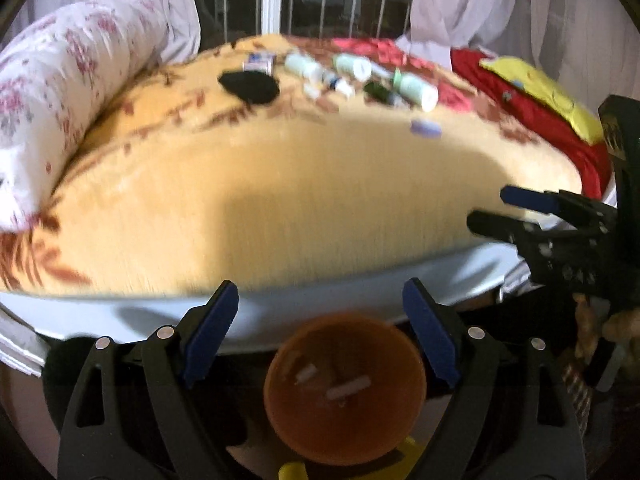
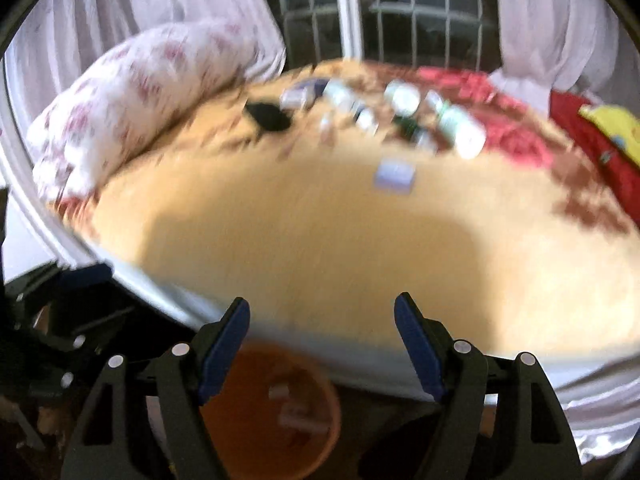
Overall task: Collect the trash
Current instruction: 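Drop the charger in the bin with the left gripper while the right gripper drops the white tube, then grasp the black cloth with the left gripper while the right gripper grasps the lavender box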
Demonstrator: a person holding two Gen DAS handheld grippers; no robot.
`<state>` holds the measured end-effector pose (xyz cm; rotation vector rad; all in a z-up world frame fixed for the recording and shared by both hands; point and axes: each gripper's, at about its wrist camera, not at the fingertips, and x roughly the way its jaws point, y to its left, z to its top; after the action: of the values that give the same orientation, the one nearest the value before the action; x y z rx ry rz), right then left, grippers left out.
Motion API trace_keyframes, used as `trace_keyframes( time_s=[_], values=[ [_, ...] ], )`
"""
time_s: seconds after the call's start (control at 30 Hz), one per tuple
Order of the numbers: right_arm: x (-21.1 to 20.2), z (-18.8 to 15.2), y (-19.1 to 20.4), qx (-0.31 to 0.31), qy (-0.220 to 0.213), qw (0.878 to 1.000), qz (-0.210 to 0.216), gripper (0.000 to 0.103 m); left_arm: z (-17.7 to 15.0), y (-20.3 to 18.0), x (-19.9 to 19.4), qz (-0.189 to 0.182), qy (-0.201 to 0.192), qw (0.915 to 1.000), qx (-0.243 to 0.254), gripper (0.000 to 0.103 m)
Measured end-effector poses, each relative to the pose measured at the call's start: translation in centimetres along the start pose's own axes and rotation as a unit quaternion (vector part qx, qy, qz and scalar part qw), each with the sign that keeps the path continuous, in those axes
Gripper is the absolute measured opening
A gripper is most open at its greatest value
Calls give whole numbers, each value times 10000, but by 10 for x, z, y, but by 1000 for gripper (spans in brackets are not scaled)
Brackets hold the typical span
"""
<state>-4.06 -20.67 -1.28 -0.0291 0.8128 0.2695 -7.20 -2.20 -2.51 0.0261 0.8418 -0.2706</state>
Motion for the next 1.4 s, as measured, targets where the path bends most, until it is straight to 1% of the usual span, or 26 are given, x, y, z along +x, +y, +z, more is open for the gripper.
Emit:
trace_keyframes(
  time_s=[0.1,0.13,0.2,0.33,0.43,0.47,0.5,0.53,0.57,0.6,0.63,0.73,0.9,0.97,1.0,1.1,1.17,1.3,1.33,1.37,1.4],
  values=[
    [11,28,-15,24,-240,9993,-272,73,18,0,0,73,-202,9998,-8,82],
    [20,38,-19,73,-258,9989,-377,73,24,0,1,114,-265,9996,-3,82],
    [35,52,-30,188,-251,9986,-423,73,34,1,3,161,-364,9992,-34,82],
    [70,74,-42,331,-90,9977,-581,73,52,6,11,215,-479,9986,-107,82],
    [84,80,-45,336,53,9972,-669,73,60,10,19,234,-462,9985,-150,82],
    [88,81,-45,338,89,9970,-695,72,62,12,22,236,-447,9986,-158,82],
    [94,83,-46,338,156,9967,-718,69,64,13,25,242,-431,9986,-167,82],
    [100,85,-46,331,244,9964,-735,60,66,15,29,254,-412,9987,-183,82],
    [105,85,-47,313,327,9961,-753,46,68,17,33,258,-394,9987,-204,82],
    [110,85,-47,285,445,9961,-708,36,69,19,36,262,-382,9987,-225,82],
    [113,85,-48,315,489,9963,-635,34,72,21,39,265,-375,9986,-242,82],
    [103,85,-43,208,244,9974,-643,33,86,33,49,345,-428,9979,-351,82],
    [80,88,-36,102,-175,9982,-557,33,134,61,71,413,-526,9954,-691,83],
    [75,90,-35,93,-266,9982,-520,33,158,70,85,471,-535,9941,-821,88],
    [72,91,-35,90,-313,9981,-515,33,170,74,96,491,-490,9933,-923,88],
    [68,91,-35,6,-418,9976,-548,33,193,84,122,561,-307,9909,-1185,89],
    [67,91,-35,-13,-464,9974,-544,33,206,90,145,747,-175,9874,-1386,89],
    [67,91,-38,-7,-529,9973,-506,33,221,94,181,1124,94,9817,-1537,89],
    [67,91,-39,-6,-530,9974,-496,33,223,97,192,1146,158,9799,-1625,89],
    [68,90,-39,-8,-526,9974,-484,33,223,99,197,1080,155,9795,-1695,87],
    [69,90,-39,-17,-512,9975,-486,33,222,100,200,999,116,9794,-1754,68]
  ],
)
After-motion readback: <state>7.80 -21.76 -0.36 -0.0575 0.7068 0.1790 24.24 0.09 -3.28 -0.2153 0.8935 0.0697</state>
